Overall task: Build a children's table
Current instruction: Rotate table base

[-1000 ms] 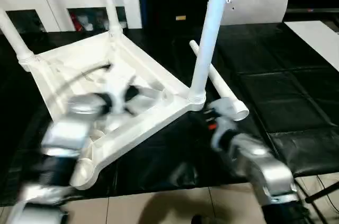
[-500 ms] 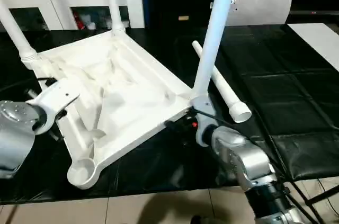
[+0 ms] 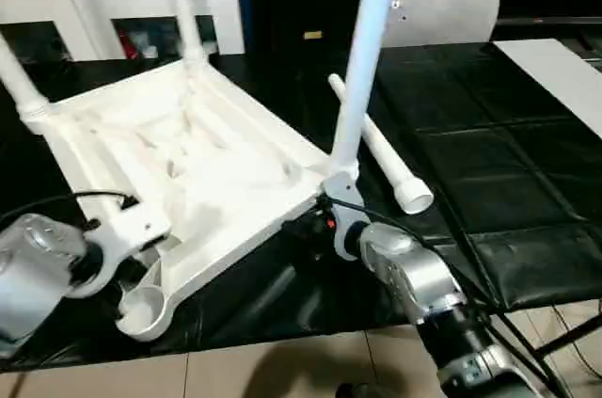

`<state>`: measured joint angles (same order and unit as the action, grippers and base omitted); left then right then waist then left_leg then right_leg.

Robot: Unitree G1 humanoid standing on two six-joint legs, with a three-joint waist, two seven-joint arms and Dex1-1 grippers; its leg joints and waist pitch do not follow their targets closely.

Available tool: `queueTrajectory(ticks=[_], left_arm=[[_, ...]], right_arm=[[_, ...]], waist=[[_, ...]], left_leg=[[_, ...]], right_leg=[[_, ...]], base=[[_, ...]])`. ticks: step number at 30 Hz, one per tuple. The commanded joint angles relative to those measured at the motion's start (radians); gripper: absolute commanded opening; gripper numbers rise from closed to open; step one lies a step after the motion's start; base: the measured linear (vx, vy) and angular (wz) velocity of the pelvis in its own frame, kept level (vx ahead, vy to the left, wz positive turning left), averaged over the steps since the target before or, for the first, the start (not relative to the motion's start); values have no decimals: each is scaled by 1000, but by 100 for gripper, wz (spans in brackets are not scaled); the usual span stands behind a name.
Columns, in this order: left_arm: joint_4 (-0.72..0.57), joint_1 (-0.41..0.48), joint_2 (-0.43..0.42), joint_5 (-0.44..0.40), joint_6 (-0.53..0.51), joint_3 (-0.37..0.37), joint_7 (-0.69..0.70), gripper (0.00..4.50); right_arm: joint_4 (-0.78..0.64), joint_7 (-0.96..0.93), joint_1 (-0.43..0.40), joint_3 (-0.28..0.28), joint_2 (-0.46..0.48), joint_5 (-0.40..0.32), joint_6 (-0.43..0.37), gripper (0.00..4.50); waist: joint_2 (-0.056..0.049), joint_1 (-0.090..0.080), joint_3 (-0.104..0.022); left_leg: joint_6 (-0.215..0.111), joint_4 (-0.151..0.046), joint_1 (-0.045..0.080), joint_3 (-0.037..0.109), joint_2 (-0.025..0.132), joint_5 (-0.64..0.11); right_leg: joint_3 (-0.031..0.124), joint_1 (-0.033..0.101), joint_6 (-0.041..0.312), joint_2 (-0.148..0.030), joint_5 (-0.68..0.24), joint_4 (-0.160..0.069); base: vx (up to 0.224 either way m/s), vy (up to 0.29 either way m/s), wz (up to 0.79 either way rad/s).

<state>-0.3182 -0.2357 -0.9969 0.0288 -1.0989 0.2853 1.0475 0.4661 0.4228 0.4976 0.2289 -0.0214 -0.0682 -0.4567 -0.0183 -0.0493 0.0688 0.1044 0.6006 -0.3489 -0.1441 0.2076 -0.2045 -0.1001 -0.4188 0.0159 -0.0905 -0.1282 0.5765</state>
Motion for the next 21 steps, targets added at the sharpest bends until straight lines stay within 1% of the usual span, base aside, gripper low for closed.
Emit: queueTrajectory(ticks=[1, 3, 4, 5, 6, 7, 8, 9, 10, 11, 12, 14, 15, 16, 17, 18, 19, 21], left_arm=[[-75, 7, 34, 101, -6, 27, 83, 2], [-92, -8, 53, 136, -16, 31, 94, 2], [-94, -17, 69, 145, -19, 35, 95, 2], [-95, -19, 72, 147, -20, 35, 95, 2], [-92, -31, 94, 154, -16, 41, 94, 2], [-78, -45, 119, 149, 4, 45, 86, 2], [-49, -60, 152, 132, 27, 43, 57, 2], [-44, -62, 157, 129, 32, 43, 52, 2], [29, -90, 213, 87, 103, 41, -16, 2], [77, -106, 243, 59, 153, 39, -64, 2], [138, -126, 279, 27, 210, 31, -128, 2], [189, -148, 305, 17, 247, 23, -174, 2], [197, -151, 309, 15, 256, 22, -180, 2], [243, -170, 341, 8, 289, 12, -215, 2], [269, -178, 363, 5, 309, 3, -239, 2], [288, -184, 377, 3, 318, 1, -253, 2], [299, -187, 385, 1, 323, 1, -260, 2], [324, -190, 408, -4, 339, 1, -278, 2]], right_arm=[[29, -8, 30, -5, 27, -1, 17, 450], [58, 0, 49, -6, 36, -3, 34, 450], [66, 2, 54, -4, 40, -2, 40, 450], [68, 3, 55, -3, 41, -2, 41, 450], [75, 5, 58, 1, 45, 1, 46, 450], [87, 7, 63, 2, 49, 3, 55, 450], [91, 6, 64, 3, 49, 5, 58, 450], [91, 6, 64, 2, 49, 5, 58, 450], [99, 4, 67, 1, 51, 8, 64, 450], [104, 2, 68, -1, 51, 10, 67, 450], [109, -2, 69, -4, 52, 15, 71, 450], [114, -3, 71, -9, 49, 18, 78, 450], [114, -3, 71, -9, 49, 18, 78, 450], [107, -15, 73, -16, 39, 24, 84, 450], [100, -20, 77, -23, 32, 25, 85, 450], [92, -27, 81, -33, 26, 25, 83, 450], [87, -31, 85, -39, 22, 24, 81, 450], [72, -57, 105, -64, 6, 27, 79, 450]], waist=[[-19, -1, -54], [-18, -6, -56], [-2, -12, -63], [-2, -12, -63], [-6, -11, -64], [-10, -12, -64], [-8, -13, -64], [-8, -13, -63], [-8, -14, -63], [-4, -14, -68], [-9, -11, -68], [-6, -11, -70], [-6, -12, -72], [-4, -14, -72], [-4, -12, -72], [-5, -8, -74], [-5, -4, -77], [-3, -2, -78]], left_leg=[[11, -85, -7, 1, 2, -353], [8, -83, -8, -1, 1, -344], [3, -81, -11, -3, 1, -325], [3, -81, -11, -3, 1, -325], [-1, -79, -12, -4, 1, -305], [-3, -77, -11, -5, 2, -292], [-2, -77, -12, -5, 1, -291], [-4, -75, -11, -7, 0, -292], [-5, -75, -12, -7, -1, -293], [-6, -73, -11, -8, -2, -289], [-7, -71, -10, -7, -4, -295], [-5, -74, -15, -4, -3, -297], [-6, -73, -14, -4, -3, -297], [-10, -73, -13, -4, -1, -293], [-12, -70, -8, -8, -3, -291], [-13, -70, -10, -8, -1, -269], [-13, -70, -11, -8, 0, -253], [-14, -71, -13, -10, 0, -234]], right_leg=[[37, 53, 168, -38, -465, -63], [38, 54, 181, -39, -442, -60], [38, 59, 187, -38, -431, -59], [38, 59, 187, -38, -431, -59], [39, 60, 191, -41, -428, -57], [38, 59, 192, -40, -426, -58], [38, 60, 193, -40, -427, -57], [38, 59, 187, -39, -437, -61], [37, 59, 184, -38, -442, -61], [36, 60, 181, -37, -445, -63], [34, 59, 163, -34, -467, -68], [33, 64, 154, -37, -467, -65], [33, 64, 152, -36, -464, -66], [34, 62, 158, -36, -455, -65], [34, 57, 158, -34, -454, -69], [36, 61, 167, -36, -430, -63], [37, 62, 173, -36, -406, -60], [38, 64, 180, -35, -380, -55]], base=[[0, 0, 0], [0, 0, 0], [0, 0, 0], [0, 0, 0], [0, 0, 0], [0, 0, 0], [0, 0, 0], [0, 0, 0], [0, 0, 0], [0, 0, 0], [0, 0, 0], [0, 0, 0], [0, 0, 0], [0, 0, 0], [0, 0, 0], [0, 0, 0], [0, 0, 0], [0, 0, 0]])
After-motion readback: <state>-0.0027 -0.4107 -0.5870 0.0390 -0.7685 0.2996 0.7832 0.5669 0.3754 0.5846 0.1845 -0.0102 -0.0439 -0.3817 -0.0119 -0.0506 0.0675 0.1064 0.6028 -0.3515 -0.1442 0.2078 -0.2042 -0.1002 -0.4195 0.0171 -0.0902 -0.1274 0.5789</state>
